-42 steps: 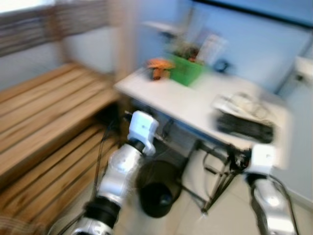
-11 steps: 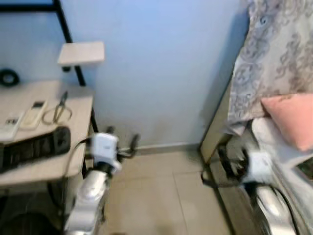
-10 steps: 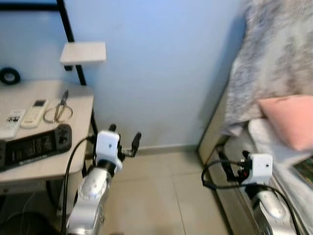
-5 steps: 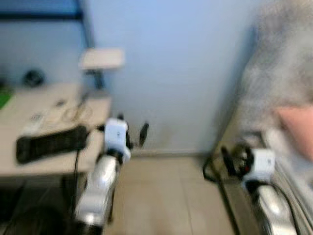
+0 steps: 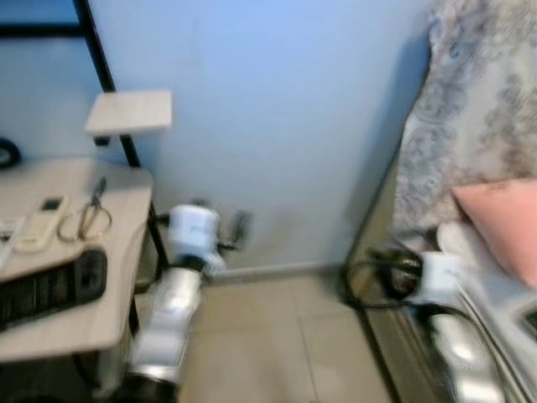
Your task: Clean up the room
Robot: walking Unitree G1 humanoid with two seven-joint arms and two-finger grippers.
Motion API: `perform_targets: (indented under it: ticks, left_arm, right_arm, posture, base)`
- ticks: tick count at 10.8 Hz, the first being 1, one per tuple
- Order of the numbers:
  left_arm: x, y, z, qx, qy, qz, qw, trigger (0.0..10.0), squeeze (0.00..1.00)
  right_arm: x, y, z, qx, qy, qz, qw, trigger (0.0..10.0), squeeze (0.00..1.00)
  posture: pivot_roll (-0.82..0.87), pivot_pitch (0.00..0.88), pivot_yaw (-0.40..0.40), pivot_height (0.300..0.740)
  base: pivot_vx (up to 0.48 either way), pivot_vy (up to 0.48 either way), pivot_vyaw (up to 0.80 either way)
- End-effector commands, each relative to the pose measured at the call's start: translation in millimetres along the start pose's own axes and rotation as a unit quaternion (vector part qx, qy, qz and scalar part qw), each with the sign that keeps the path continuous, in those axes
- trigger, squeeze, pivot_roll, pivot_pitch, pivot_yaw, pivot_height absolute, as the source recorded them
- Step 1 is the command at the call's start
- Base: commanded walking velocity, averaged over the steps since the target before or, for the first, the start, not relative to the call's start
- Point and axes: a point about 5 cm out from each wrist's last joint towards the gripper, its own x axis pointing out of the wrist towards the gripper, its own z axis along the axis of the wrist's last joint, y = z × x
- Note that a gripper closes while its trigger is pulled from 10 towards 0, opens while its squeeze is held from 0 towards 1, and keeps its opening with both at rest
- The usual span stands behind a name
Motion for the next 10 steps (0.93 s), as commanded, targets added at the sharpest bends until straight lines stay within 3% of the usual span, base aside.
perform_targets:
  ticks: [1,2,7,10]
  left_arm:
    - [2.7,12.8,6,0.012,-0.005,0.013,1.0,10.0,0.0]
    - [3.9,12.9,7,0.01,-0.004,0.014,1.0,10.0,0.0]
    - [-2.0,21.6,1,0.013,0.009,0.05,0.999,10.0,0.0]
    - [-4.5,22.8,-1,0.013,0.011,0.059,0.998,10.0,0.0]
  right_arm:
    - [6.2,9.5,7,0.006,-0.017,0.013,1.0,10.0,0.02]
    - [6.4,9.8,7,0.006,-0.017,0.014,1.0,10.0,0.02]
    - [16.0,8.2,8,0.009,-0.011,0.024,1.0,10.0,0.04]
    - [18.9,10.0,8,0.004,-0.006,0.032,0.999,10.0,0.05]
  posture:
    - [0.03,0.0,-0.029,0.74]
    - [0.03,0.0,-0.03,0.74]
    - [0.05,0.0,-0.047,0.74]
    - [0.07,0.0,-0.063,0.74]
  base:
    - [0.48,0.0,0.0]
    - [0.48,0.0,0.0]
    - [0.0,0.0,0.0]
    - [0.0,0.0,0.65]
